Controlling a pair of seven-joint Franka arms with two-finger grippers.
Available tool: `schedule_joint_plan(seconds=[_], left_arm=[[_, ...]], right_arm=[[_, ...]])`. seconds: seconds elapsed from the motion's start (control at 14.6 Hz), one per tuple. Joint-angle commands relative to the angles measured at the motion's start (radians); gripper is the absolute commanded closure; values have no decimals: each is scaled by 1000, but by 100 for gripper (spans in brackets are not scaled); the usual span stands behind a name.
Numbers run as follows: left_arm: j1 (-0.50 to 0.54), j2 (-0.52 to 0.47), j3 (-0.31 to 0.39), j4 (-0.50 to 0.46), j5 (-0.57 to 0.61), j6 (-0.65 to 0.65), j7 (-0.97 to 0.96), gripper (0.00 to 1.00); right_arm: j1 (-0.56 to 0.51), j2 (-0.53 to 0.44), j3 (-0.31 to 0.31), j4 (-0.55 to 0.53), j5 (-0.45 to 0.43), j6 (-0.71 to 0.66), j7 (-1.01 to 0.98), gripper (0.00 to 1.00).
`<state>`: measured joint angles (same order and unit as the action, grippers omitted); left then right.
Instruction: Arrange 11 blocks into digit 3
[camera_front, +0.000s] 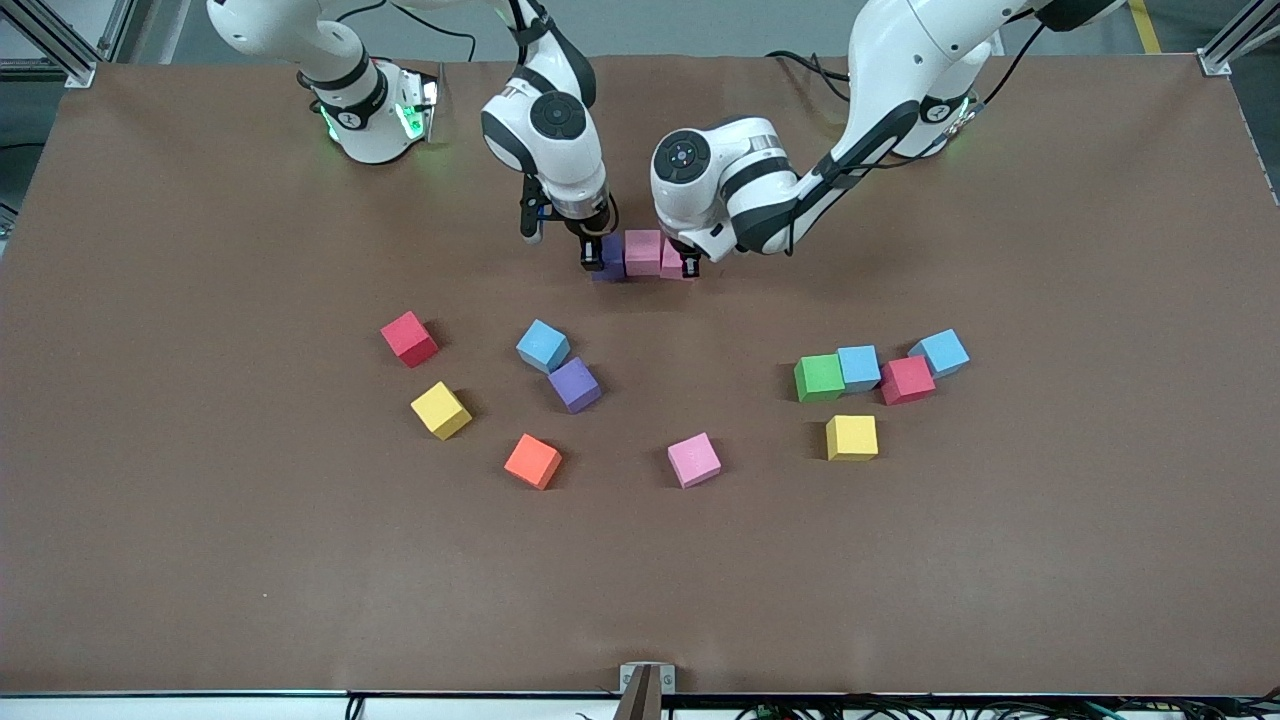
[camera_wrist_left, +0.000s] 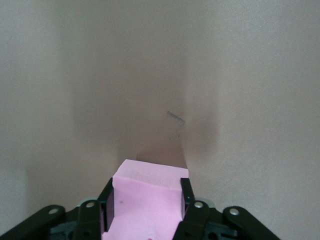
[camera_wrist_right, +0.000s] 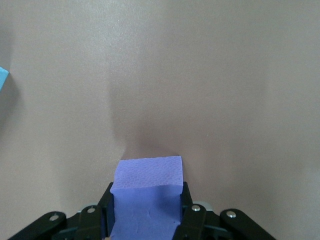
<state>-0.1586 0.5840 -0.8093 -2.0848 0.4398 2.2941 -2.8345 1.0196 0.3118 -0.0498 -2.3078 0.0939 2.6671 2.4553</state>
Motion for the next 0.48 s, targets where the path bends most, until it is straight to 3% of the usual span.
schedule_joint_plan(seconds=[0.0,0.07,0.41], left_arm=[[-22,7,-5,8,63,2,-324,17],[-22,2,-7,12,62,2,-319,0],[-12,-21,-14,22,62,-5,-270,0]], right_arm=[[17,36,-7,22,12,11,27,100],[17,38,-7,22,12,10,25,99],[14,38,-7,22,12,10,25,90]])
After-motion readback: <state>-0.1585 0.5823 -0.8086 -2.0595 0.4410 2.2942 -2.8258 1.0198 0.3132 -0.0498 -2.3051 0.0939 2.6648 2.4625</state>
